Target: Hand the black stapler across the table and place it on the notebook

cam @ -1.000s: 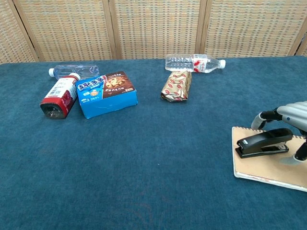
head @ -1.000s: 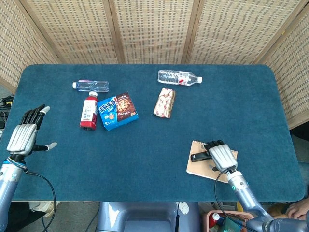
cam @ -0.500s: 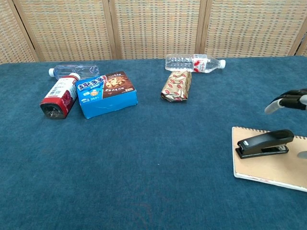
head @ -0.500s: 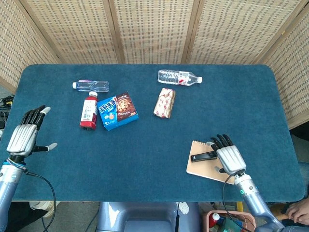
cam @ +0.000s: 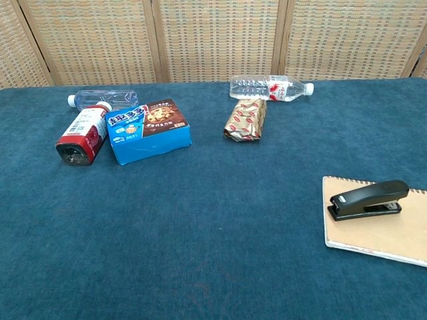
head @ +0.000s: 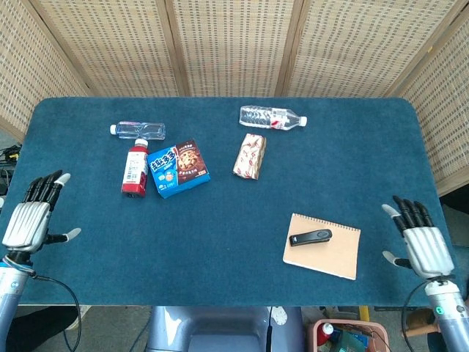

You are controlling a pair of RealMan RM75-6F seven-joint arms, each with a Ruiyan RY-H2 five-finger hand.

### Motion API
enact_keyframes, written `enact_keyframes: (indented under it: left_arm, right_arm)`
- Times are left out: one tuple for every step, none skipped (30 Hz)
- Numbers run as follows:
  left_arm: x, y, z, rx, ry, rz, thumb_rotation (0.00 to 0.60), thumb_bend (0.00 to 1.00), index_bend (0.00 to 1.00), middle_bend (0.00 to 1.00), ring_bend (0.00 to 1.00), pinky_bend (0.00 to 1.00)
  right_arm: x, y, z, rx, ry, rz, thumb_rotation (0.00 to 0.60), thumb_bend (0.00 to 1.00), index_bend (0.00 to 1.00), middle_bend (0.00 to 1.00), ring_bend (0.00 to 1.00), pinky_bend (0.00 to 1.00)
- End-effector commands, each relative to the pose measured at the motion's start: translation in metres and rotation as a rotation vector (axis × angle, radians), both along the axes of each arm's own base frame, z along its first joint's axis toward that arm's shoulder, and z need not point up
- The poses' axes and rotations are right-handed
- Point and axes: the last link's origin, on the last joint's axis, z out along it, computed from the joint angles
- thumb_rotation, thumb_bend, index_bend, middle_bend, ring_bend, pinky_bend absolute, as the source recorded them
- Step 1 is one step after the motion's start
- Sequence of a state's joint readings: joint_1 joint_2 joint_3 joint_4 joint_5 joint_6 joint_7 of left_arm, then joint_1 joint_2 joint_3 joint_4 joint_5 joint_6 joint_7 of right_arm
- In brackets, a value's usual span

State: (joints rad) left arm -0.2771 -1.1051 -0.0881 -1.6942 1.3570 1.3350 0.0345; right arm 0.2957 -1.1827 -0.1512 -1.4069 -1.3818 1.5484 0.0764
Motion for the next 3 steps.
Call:
enact_keyframes:
  left_arm:
    - [-0.0057,-0.0164,-0.0002,0.006,0.013,0.015,0.600,0.00,0.00,0.00,0.00,0.00]
    - [-0.0079,-0.0216,0.0001,0.010,0.018,0.018,0.600,0.00,0.00,0.00,0.00,0.00]
    - [-0.0096,-0.0251,0.0004,0.011,0.023,0.021,0.600,0.00,0.00,0.00,0.00,0.00]
  right_arm:
    - [-0.0154,0.0208,0.0198,-0.086,-0.071,-0.041,0.600,0.00,0.00,0.00,0.00,0.00]
    - [-0.0150,0.0259,0.0212,-0.100,-0.086,-0.037,0.600,0.00,0.00,0.00,0.00,0.00]
    - [-0.0142,0.0292,0.0218,-0.108,-0.094,-0.034,0.600,0.00,0.00,0.00,0.00,0.00]
